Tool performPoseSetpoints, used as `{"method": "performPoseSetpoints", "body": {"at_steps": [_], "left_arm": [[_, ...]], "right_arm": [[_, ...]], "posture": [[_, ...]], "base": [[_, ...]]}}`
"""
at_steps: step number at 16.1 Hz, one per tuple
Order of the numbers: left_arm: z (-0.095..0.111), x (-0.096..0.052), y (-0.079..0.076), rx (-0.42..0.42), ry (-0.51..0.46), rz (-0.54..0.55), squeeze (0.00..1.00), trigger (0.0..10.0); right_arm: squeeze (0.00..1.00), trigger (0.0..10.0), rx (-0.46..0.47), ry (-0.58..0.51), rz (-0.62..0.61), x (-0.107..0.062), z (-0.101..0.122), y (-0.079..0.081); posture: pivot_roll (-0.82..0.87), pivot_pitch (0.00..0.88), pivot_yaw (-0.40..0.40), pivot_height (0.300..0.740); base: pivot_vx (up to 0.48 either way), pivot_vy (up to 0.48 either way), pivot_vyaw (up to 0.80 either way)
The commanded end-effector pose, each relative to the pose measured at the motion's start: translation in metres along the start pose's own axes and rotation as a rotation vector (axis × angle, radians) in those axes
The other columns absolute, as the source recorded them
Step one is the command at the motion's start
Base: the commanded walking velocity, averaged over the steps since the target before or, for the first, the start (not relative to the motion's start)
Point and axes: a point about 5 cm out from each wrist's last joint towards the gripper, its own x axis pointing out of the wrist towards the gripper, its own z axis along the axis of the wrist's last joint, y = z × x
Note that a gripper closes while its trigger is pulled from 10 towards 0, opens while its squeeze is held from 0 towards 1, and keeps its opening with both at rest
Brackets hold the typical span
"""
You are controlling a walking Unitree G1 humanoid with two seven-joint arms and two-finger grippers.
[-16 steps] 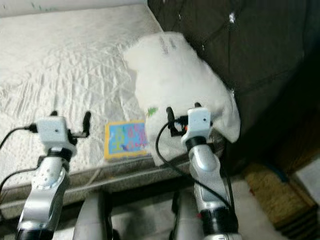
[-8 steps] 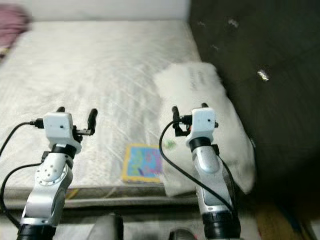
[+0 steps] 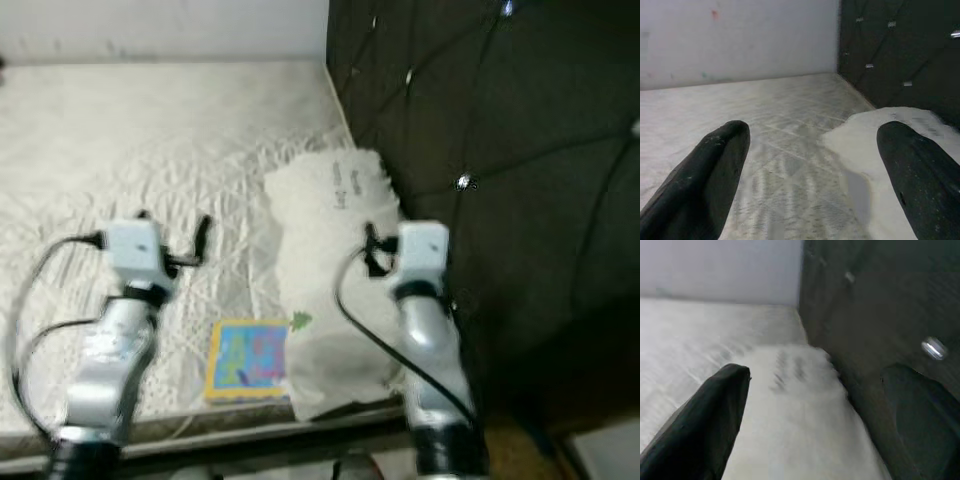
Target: Clean up the room
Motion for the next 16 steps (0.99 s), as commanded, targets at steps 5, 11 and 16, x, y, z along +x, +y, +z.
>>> {"method": "performPoseSetpoints", "body": {"at_steps": [5,11,16], "left_arm": [[0.0001,0.0057,0.0003,-0.043,0.008,0.010,0.00,10.0],[0.0026,0.0085,-0.0010,-0.064,-0.011,0.008,0.00,10.0],[0.0033,0.0078,-0.0021,-0.101,-0.025,-0.011,0.00,10.0]], "right_arm": [[0.00,10.0,0.001,-0.021,0.045,0.0066,0.0048,0.0104],[0.00,10.0,-0.003,-0.023,0.041,0.0094,0.0051,0.0094],[0.00,10.0,-0.010,-0.018,0.050,0.0105,0.0034,0.0102]], "posture": [[0.01,0.000,-0.016,0.740],[0.01,0.000,-0.020,0.740],[0.01,0.000,-0.026,0.740]], "base": [[0.000,0.480,0.00],[0.000,0.480,0.00],[0.000,0.480,0.00]]}}
